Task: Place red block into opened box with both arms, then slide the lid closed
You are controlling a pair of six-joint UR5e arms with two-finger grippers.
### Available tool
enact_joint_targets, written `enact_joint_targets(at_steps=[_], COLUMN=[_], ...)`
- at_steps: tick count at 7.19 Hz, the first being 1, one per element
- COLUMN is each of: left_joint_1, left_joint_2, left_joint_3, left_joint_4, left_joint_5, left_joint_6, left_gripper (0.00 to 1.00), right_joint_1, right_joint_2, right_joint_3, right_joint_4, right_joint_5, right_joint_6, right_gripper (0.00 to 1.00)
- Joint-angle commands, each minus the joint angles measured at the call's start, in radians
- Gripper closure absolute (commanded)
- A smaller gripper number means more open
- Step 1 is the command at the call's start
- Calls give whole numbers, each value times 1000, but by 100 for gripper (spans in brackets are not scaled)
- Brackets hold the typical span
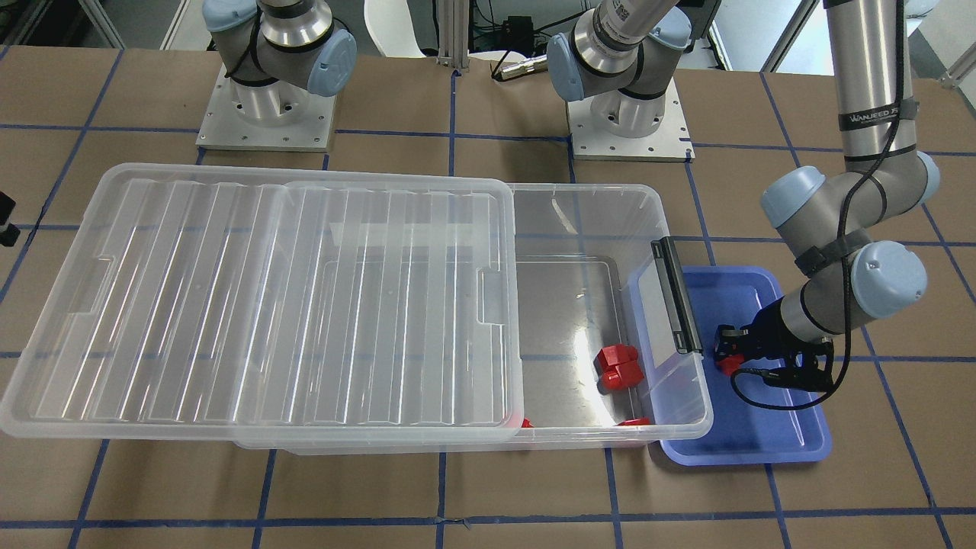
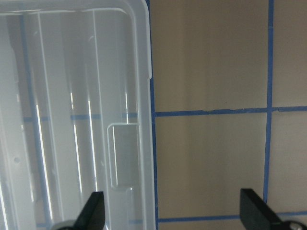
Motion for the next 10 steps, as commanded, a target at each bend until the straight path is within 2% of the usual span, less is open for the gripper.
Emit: enact_joint_targets(at_steps=[1,2,3,4,5,7,10], left_joint_1=[-8,-9,-9,-17,-47,-179,-380], left_joint_2=[26,52,77,109,141,210,224], left_joint_3=[67,146,240,312,355,376,345], left_joint_4=[-50,-151,-280,-390,-464,-508,-506], left_joint_5=[9,14,14,15,17,12,3], left_joint_6=[-2,-2,-2,-8,-37,-222,-518], left_gripper=[100,100,100,100,100,100,100], right_joint_1=[12,47,144,253,342,471,489], right_joint_2=[-65,-76,-72,-56,-47,-26,27], right_joint_3=[-45,-45,-46,-58,-65,-65,-63], right_joint_4=[113,121,110,104,101,61,-3], right_joint_5=[-3,4,7,4,7,-3,-5], right_joint_6=[12,73,160,328,417,538,522], right_gripper=[0,0,0,0,0,0,0])
